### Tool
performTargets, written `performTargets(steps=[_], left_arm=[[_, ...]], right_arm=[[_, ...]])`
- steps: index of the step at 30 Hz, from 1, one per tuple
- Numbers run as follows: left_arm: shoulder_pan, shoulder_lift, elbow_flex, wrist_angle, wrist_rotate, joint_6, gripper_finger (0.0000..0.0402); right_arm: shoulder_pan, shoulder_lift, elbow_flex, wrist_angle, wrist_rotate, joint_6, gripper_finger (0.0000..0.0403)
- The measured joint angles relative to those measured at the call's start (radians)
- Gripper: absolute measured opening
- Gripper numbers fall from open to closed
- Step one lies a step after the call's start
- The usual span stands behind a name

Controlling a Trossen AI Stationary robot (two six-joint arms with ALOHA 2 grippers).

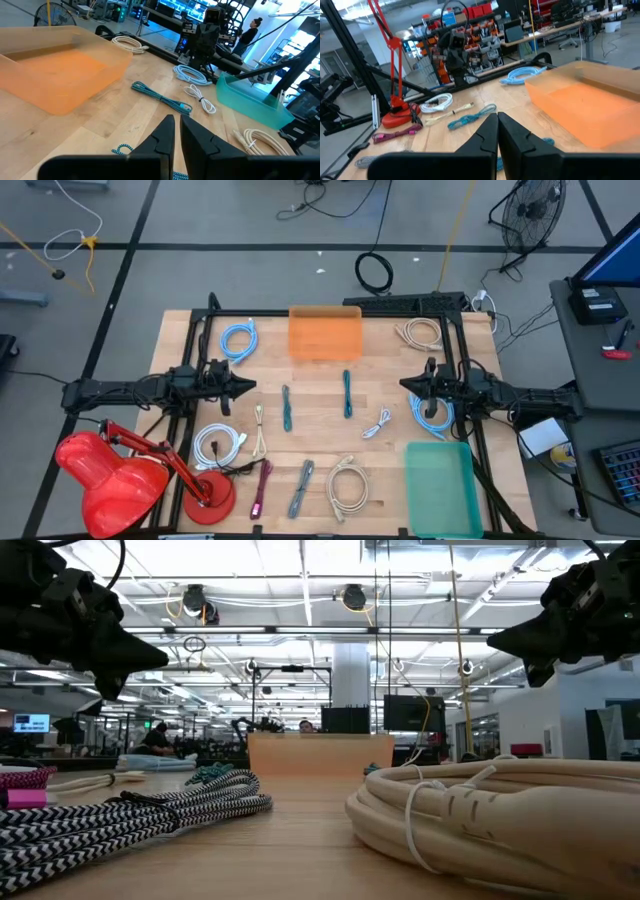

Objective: Pick & Place USB Port
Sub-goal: Adjust the black desk lamp wire

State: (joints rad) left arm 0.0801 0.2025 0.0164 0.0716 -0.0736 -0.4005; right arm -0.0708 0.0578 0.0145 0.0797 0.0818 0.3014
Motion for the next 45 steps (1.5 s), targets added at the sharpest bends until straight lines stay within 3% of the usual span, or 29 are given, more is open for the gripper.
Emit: performTargets(steps=[5,11,17,22,26,31,38,45], left_arm=[[0.000,0.000,0.000,0.000,0.000,0.000,0.0031],[0.000,0.000,0.000,0.000,0.000,0.000,0.0031],[0.000,0.000,0.000,0.033,-0.136,-0.008,0.0031],[0.000,0.000,0.000,0.306,-0.245,-0.203,0.0031],[0.000,0.000,0.000,0.577,-0.366,-0.244,0.0031],[0.000,0.000,0.006,0.772,-0.458,-0.301,0.0031],[0.000,0.000,0.122,0.657,-0.386,-0.230,0.0031],[0.000,0.019,0.366,0.122,-0.371,-0.238,0.0031]], right_arm=[[0.000,0.000,0.000,0.023,-0.001,0.038,0.0000],[0.000,0.000,0.000,0.149,0.002,0.407,0.0000],[0.000,0.000,0.000,0.308,0.193,0.564,0.0000],[0.000,0.000,0.000,0.415,0.384,0.626,0.0000],[0.000,0.000,0.000,0.439,0.551,0.598,0.0000],[0.000,0.000,0.000,0.440,0.695,0.595,0.0000],[0.000,0.000,0.000,0.440,0.758,0.572,0.0000],[-0.001,0.000,0.000,0.440,0.756,0.570,0.0000]])
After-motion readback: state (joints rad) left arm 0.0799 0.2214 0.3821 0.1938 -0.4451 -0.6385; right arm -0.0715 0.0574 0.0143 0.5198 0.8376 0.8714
